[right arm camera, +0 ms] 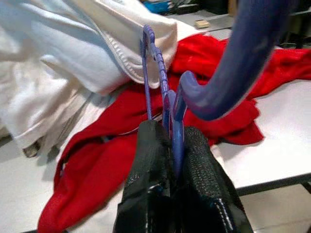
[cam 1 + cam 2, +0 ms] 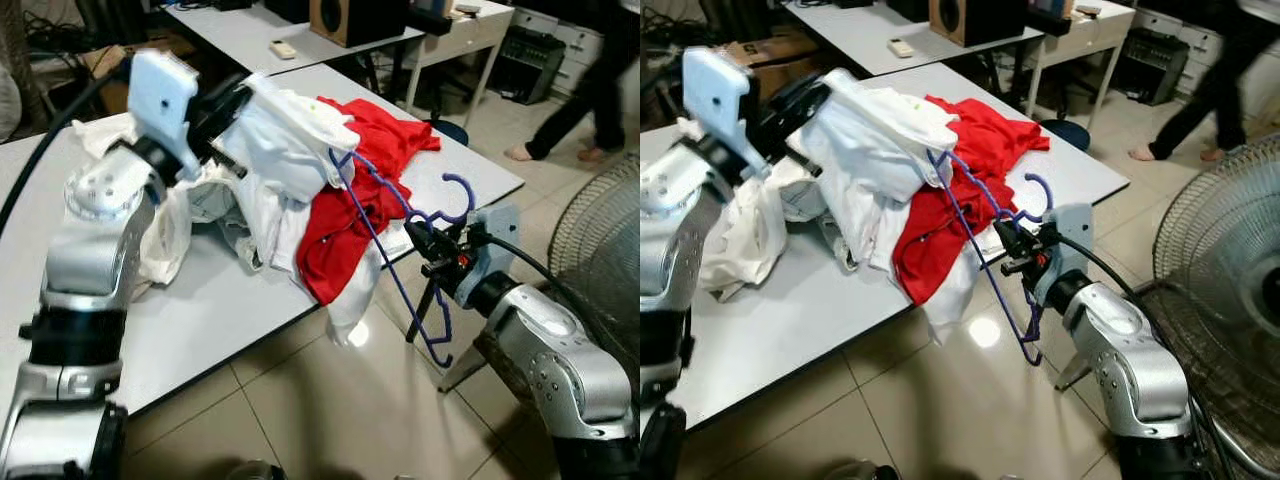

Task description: Hang hanger

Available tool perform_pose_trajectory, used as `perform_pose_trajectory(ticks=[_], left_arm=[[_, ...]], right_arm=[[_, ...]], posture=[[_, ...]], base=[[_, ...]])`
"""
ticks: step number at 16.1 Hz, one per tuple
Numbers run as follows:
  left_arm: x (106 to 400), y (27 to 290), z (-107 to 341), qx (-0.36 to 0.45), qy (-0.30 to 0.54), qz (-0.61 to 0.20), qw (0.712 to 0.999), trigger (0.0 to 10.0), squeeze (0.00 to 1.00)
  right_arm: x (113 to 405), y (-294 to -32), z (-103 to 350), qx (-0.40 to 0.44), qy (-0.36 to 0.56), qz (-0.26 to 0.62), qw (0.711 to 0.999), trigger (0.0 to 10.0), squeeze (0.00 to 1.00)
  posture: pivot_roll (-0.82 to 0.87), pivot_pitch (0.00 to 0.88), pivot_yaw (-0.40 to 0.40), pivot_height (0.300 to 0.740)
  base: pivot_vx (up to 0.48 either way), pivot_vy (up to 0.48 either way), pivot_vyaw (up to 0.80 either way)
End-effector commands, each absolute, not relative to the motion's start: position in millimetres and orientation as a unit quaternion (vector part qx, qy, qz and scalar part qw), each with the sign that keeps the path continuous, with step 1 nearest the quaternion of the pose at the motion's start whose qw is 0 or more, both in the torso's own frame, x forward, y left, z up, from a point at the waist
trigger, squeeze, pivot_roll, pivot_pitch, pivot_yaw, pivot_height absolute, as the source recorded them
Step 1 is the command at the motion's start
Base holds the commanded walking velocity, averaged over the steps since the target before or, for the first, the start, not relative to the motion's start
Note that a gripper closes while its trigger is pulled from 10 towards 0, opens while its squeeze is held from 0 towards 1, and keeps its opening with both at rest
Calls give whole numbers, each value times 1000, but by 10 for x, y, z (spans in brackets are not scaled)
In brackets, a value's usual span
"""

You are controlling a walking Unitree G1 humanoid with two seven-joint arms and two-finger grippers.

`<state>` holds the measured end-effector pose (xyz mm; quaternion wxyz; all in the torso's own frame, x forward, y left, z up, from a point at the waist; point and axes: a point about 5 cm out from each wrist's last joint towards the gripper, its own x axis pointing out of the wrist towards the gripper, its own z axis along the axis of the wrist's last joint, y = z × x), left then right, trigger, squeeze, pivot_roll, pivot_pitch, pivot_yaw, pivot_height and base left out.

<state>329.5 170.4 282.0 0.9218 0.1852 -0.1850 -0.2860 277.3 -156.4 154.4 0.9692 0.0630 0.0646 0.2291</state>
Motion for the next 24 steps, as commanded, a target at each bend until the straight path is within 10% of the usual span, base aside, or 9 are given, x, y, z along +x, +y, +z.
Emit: perform_pose_trajectory(ticks=[1,10,13,24], left_arm=[[3264,1662,2883,204,-195,-311,907,0,0],[3199,1706,2522,244,-89,-321,911,0,0],[3294,1804,2422,174,-75,-240,952,0,0],[3325,1759,2672,58,-145,-233,960,0,0]], right_arm=[[2811,-1622,1597,61,59,211,974,10000,0],[2765,-1523,2317,131,-139,308,932,10000,0],[2552,-1400,1944,39,-41,379,924,10000,0],[2574,-1670,1656,-157,25,322,933,10000,0]], posture=[[-142,0,26,740],[-141,0,15,740],[-157,0,23,740],[-165,0,25,740]], base=[[0,0,0],[0,0,0],[0,0,0],[0,0,0]])
